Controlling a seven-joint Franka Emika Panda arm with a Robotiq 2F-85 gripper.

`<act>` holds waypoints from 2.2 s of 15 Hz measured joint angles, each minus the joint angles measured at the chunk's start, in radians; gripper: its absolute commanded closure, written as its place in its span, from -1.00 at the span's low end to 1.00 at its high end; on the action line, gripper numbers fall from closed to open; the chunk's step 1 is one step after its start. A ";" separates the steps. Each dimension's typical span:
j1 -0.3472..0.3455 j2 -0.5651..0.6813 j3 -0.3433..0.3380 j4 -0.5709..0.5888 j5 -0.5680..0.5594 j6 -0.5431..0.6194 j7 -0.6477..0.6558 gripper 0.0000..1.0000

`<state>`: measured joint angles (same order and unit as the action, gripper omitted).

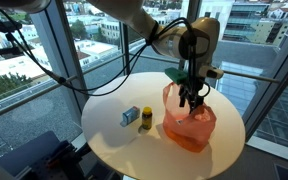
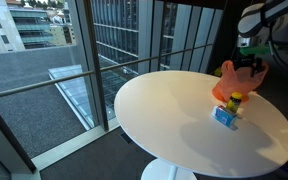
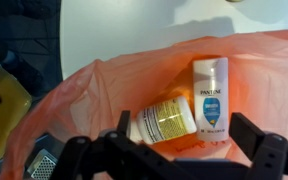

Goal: Take the white and orange bottle out of the plastic bag and put it on the table

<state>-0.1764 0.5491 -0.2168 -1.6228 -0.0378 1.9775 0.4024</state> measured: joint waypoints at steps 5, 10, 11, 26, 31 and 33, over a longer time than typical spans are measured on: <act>0.000 0.004 0.001 -0.003 0.000 -0.001 -0.005 -1.00; -0.002 0.006 0.005 -0.020 0.000 0.000 -0.171 -1.00; -0.004 0.006 0.005 -0.025 -0.001 0.001 -0.213 -1.00; -0.043 -0.008 0.009 -0.060 -0.035 0.095 -0.520 -1.00; -0.053 0.001 0.036 -0.061 -0.035 0.102 -0.586 -1.00; -0.061 0.003 0.047 -0.067 -0.035 0.127 -0.633 -1.00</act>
<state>-0.2375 0.5524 -0.1701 -1.6901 -0.0732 2.1046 -0.2311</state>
